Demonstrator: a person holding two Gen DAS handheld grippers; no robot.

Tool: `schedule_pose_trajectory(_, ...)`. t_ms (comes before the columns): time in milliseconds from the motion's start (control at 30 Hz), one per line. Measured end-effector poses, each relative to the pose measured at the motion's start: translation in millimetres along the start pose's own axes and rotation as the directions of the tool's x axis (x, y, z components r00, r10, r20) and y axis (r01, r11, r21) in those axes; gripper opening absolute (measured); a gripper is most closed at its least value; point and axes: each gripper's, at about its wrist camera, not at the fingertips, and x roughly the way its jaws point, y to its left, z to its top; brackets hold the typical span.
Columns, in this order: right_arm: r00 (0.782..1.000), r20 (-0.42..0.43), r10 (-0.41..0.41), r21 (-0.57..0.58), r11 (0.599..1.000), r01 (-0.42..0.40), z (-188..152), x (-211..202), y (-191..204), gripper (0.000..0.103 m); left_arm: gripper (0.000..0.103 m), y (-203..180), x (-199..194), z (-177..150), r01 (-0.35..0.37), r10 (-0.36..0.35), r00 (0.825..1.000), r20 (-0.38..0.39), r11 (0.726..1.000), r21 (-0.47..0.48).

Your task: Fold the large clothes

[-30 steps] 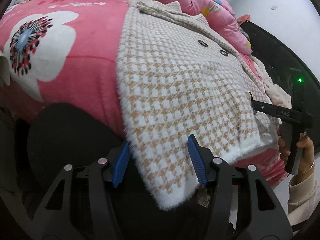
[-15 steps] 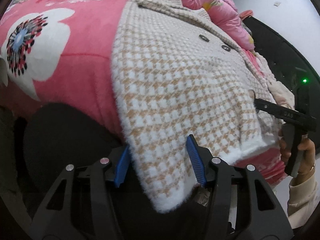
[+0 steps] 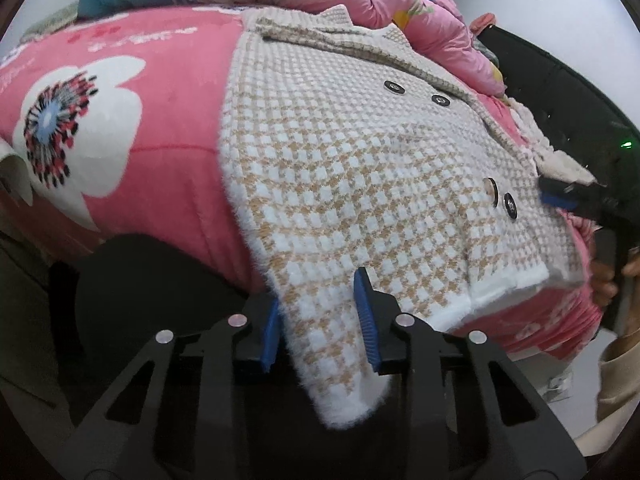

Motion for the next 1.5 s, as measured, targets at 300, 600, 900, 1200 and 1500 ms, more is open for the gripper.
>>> schedule_pose_trajectory(300,0.995,-0.011,0.101,0.282,0.955,-0.094,-30.3,-28.4,-84.7,0.091,0.03,-7.8,-0.1,-0.3,-0.048,0.048,0.999,-0.003,0.998,0.04)
schedule_pose_trajectory(600,0.989,-0.055,0.136,0.314,0.943,-0.112,-60.2,-33.3,-80.2,0.066,0.031,-9.3,2.3,1.0,-0.067,0.068,0.998,-0.015,0.997,0.044)
schedule_pose_trajectory(900,0.978,-0.171,0.121,0.262,0.962,-0.073,-79.9,-37.2,-58.4,0.039,0.03,-11.9,8.5,-0.5,-0.063,0.064,0.998,-0.025,0.997,0.038)
schedule_pose_trajectory(1200,0.974,-0.195,0.112,0.205,0.976,-0.072,-67.5,-42.4,-37.7,0.011,0.02,-16.4,1.0,-3.7,-0.045,0.044,0.999,0.023,0.997,0.059)
schedule_pose_trajectory(1500,0.982,-0.035,0.188,0.207,0.962,-0.177,-36.5,-66.8,-21.6,0.009,0.008,-26.3,-21.3,11.2,0.007,-0.016,0.995,0.1,0.996,0.09)
